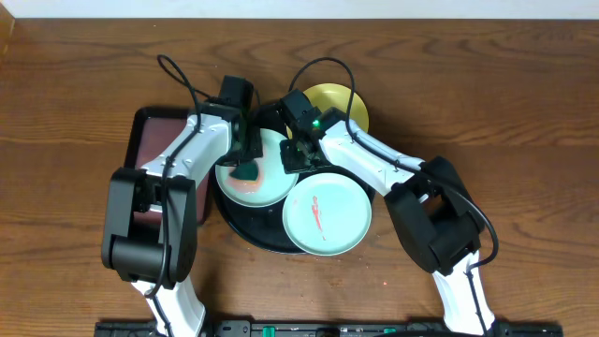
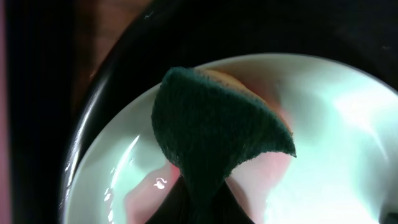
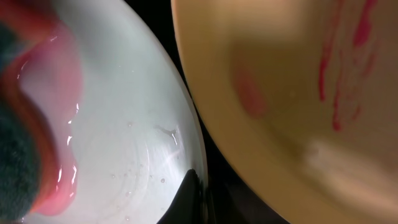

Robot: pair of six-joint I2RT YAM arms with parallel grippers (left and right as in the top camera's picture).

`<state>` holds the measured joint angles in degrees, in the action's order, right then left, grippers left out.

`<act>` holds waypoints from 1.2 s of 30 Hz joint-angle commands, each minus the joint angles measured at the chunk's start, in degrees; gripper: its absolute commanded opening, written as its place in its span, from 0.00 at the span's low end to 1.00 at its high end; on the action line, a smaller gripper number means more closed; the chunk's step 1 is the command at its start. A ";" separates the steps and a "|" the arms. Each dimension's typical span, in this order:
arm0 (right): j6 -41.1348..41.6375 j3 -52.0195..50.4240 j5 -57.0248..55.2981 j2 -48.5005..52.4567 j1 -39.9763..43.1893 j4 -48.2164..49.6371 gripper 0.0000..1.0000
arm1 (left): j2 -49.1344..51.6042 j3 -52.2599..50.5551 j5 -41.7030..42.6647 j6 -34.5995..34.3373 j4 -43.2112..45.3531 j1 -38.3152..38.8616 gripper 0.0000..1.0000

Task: Clean dirty plates on tray and stack at the side
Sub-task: 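Scrub the left green plate with the sponge while right gripper holds rim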

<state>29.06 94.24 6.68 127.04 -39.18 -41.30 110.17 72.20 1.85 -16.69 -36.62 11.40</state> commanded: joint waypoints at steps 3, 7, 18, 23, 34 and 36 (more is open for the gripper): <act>-1.53 -0.17 -0.44 1.99 -0.39 -0.68 0.01 | 1.31 0.17 -4.44 -9.38 -7.41 -0.70 0.07; -1.53 -0.17 -0.44 2.01 -0.39 -0.68 0.01 | 1.31 0.17 0.70 -7.37 -8.90 -0.70 0.07; -1.95 -0.17 -0.44 2.01 -0.42 -0.87 0.01 | 1.31 0.17 4.09 2.21 -2.64 -0.87 0.07; -1.95 -0.17 -0.44 1.99 -0.39 -0.90 0.01 | 1.31 0.17 -13.05 -19.67 -6.56 -0.87 0.07; -1.92 -0.17 -0.44 2.01 -0.39 -0.63 0.01 | 1.31 0.17 14.40 0.55 -11.78 -0.28 0.07; -1.92 -0.17 -0.42 2.01 -0.39 -0.50 0.02 | 1.31 0.17 20.31 7.58 -11.52 -0.28 0.07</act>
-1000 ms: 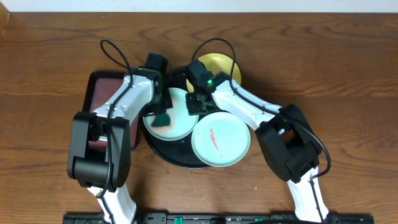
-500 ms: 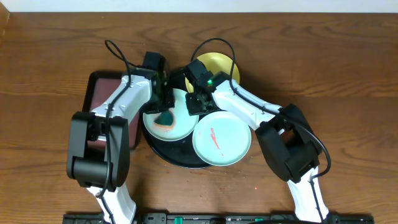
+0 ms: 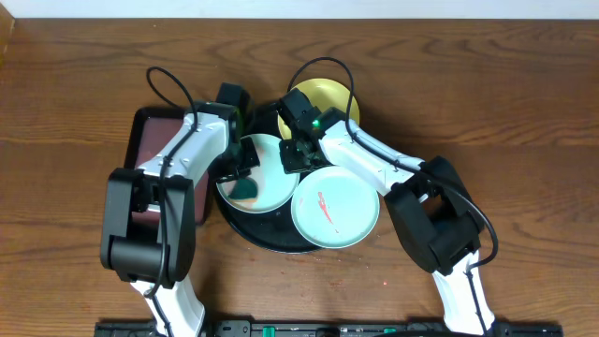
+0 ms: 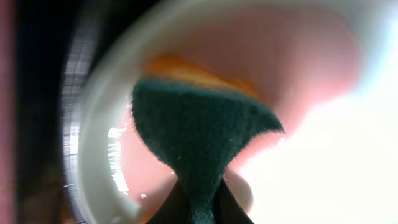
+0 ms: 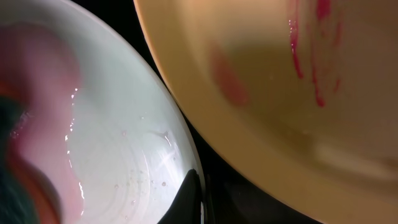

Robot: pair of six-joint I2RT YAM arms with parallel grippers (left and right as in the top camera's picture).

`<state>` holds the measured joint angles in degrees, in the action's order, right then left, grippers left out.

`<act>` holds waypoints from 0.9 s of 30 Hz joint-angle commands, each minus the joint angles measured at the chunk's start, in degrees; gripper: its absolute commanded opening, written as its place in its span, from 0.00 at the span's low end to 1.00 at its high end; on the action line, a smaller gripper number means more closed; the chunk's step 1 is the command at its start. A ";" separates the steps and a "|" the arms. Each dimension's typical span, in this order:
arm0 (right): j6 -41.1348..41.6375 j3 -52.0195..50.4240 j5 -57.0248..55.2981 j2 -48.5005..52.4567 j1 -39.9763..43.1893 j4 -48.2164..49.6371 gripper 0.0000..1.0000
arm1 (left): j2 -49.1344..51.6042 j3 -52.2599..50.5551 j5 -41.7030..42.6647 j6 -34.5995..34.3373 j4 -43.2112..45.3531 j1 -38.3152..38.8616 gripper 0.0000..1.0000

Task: Clean dirty plates on tray and stack at the side
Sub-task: 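Scrub the left green plate with the sponge while right gripper holds rim, then lift the cleaned green plate with the right gripper off the tray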

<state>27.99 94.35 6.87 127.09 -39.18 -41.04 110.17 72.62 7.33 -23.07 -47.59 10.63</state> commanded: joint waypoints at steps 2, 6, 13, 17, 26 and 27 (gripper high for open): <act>-0.85 -0.28 -0.61 1.97 -0.39 -0.79 0.01 | 1.31 -0.22 14.73 15.06 0.70 0.33 0.07; -0.83 -0.28 -0.61 1.95 -0.39 -1.03 0.01 | 1.31 0.55 2.93 5.27 5.11 -0.90 0.07; -0.85 -0.28 -0.61 1.95 -0.39 -1.57 0.01 | -1.18 9.07 -3.76 0.83 3.23 -4.28 0.07; -0.85 -0.28 -0.61 1.95 -0.39 -1.86 0.01 | -5.18 13.97 -3.76 -0.20 -2.58 -5.92 0.07; -6.78 -0.15 7.85 1.90 0.02 -0.83 0.01 | -11.93 15.52 -9.94 0.83 -11.67 -12.92 0.08; -7.34 -0.15 9.09 1.90 0.17 -0.74 0.01 | -11.89 15.43 -9.94 1.51 -12.17 -13.73 0.07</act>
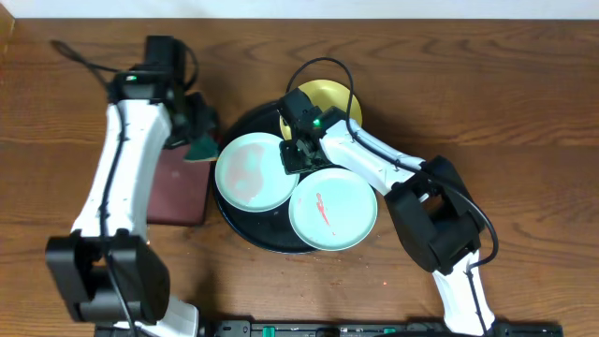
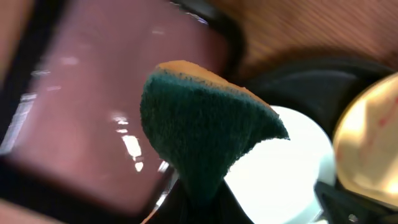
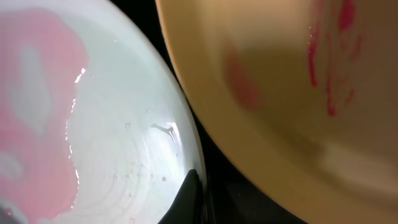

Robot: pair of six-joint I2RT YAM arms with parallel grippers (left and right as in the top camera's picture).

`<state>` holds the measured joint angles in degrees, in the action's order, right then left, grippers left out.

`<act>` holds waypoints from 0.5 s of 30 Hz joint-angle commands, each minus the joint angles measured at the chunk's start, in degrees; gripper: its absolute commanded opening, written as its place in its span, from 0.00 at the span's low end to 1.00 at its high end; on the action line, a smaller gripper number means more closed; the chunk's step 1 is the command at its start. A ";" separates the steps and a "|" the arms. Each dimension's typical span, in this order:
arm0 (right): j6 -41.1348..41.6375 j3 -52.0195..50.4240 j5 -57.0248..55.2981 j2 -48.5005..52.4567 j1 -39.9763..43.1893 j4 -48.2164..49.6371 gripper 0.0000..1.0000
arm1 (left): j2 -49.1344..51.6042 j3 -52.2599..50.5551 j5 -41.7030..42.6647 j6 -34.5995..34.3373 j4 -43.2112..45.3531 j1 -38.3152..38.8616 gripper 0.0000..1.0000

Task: Clean dirty plates on tray and stack at the side
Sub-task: 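Lift the cleaned green plate with the right gripper off the tray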

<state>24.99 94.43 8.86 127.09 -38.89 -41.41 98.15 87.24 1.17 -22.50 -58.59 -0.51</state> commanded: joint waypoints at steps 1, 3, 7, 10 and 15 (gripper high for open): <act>-4.72 -0.24 8.26 1.90 0.11 -0.37 0.01 | 0.22 0.61 -3.78 1.40 -1.64 -3.32 0.08; -6.12 -0.24 11.69 1.79 0.76 -0.22 0.01 | 0.22 0.20 -3.78 2.01 -2.27 -4.68 0.07; -8.37 -0.24 17.94 1.03 2.32 -0.15 0.01 | 0.22 -0.13 -3.78 2.10 -2.56 -6.38 0.07; -8.68 -0.24 19.28 -0.04 3.54 -0.24 0.01 | 0.22 -0.13 -3.78 2.10 -2.45 -6.88 0.07; -10.99 -0.24 21.09 -3.26 4.83 -0.85 0.01 | 0.22 -0.13 -3.80 2.10 -2.36 -6.86 0.08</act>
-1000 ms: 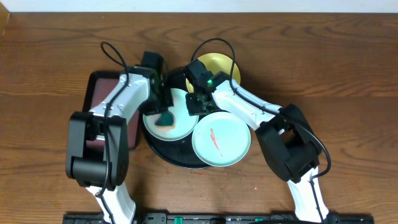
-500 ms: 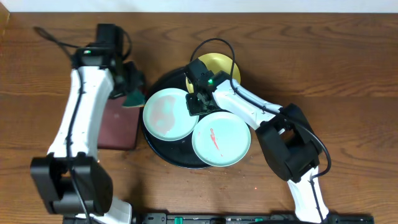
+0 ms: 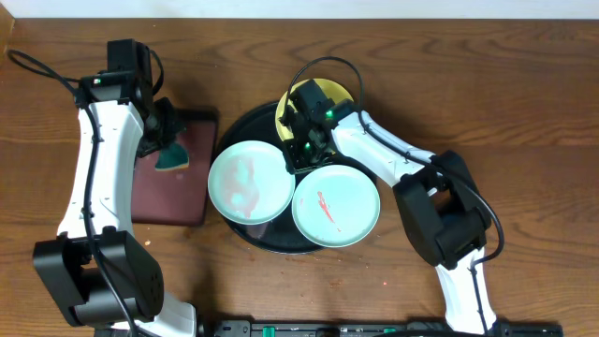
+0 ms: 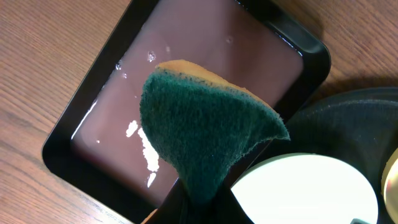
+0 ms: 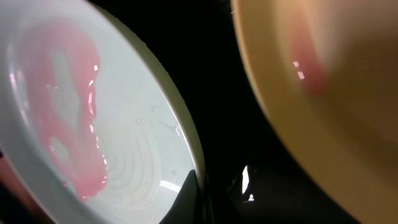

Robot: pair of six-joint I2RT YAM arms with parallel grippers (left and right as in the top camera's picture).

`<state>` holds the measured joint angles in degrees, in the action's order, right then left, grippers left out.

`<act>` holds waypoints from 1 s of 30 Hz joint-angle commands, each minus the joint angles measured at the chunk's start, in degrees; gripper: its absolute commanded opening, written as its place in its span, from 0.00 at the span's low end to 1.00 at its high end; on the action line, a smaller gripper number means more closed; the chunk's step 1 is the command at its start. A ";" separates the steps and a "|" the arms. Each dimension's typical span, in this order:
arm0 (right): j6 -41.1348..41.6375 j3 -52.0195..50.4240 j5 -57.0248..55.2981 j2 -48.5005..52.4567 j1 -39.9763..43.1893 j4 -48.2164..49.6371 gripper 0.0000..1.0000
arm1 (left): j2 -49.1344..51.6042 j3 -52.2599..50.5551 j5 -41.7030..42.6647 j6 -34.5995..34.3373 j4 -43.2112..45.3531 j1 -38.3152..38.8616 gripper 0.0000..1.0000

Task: Clean dirty plates on tray and stack at the side
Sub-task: 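Lift the cleaned green plate with the right gripper off the tray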

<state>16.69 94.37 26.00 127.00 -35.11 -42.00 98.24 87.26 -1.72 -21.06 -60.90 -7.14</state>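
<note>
On the round black tray [image 3: 257,234] lie a pale green plate smeared pink [image 3: 248,182], a second pale green plate with a red streak [image 3: 336,207] and a yellow plate [image 3: 328,96]. My left gripper [image 3: 161,142] is shut on a green and orange sponge [image 4: 205,137], held over the rectangular basin of reddish water [image 3: 182,192]. My right gripper [image 3: 299,154] is shut on the smeared plate's rim [image 5: 186,149], which looks lifted at that side; the yellow plate [image 5: 323,93] lies beside it.
The rectangular black basin [image 4: 93,124] sits left of the round tray on the brown wooden table [image 3: 524,112]. Both arms reach in from the near edge.
My left gripper with the sponge has moved further left, from the basin's right edge to over its water. The smeared plate has shifted a little to the left, still held at its rim.
First my left gripper pressed the sponge on the smeared plate while my right held its rim. Then the sponge was lower on that plate. Then it was off the plate at the basin's edge, and now it hangs over the basin.
</note>
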 commanded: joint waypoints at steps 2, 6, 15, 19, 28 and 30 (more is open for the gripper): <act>-2.89 -0.17 2.25 -4.98 1.29 -0.59 0.01 | 0.13 -0.15 -0.94 0.66 0.07 -0.24 0.07; -2.82 -0.17 -8.00 -9.62 1.09 -1.60 0.01 | 0.13 -0.15 -0.94 0.66 0.26 -0.24 0.08; -2.89 -0.17 -37.35 -17.20 -3.50 -2.78 0.01 | 0.13 -0.15 -0.94 0.63 0.52 -0.24 0.08; -4.52 -0.17 -48.50 -18.60 -7.26 -2.78 0.01 | 0.13 -0.15 -0.94 0.63 0.74 -0.24 0.07; -6.73 -0.17 -72.91 -18.80 -17.49 -2.49 0.01 | 0.13 -0.15 -0.94 0.61 0.76 -0.24 0.07; -6.71 -0.17 -79.78 -18.80 -19.74 -2.03 0.01 | 0.13 -0.15 -0.92 0.63 0.76 -0.24 0.07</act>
<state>10.83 94.06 -37.85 109.65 -52.12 -44.62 98.24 87.26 -1.72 -20.95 -60.05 -7.14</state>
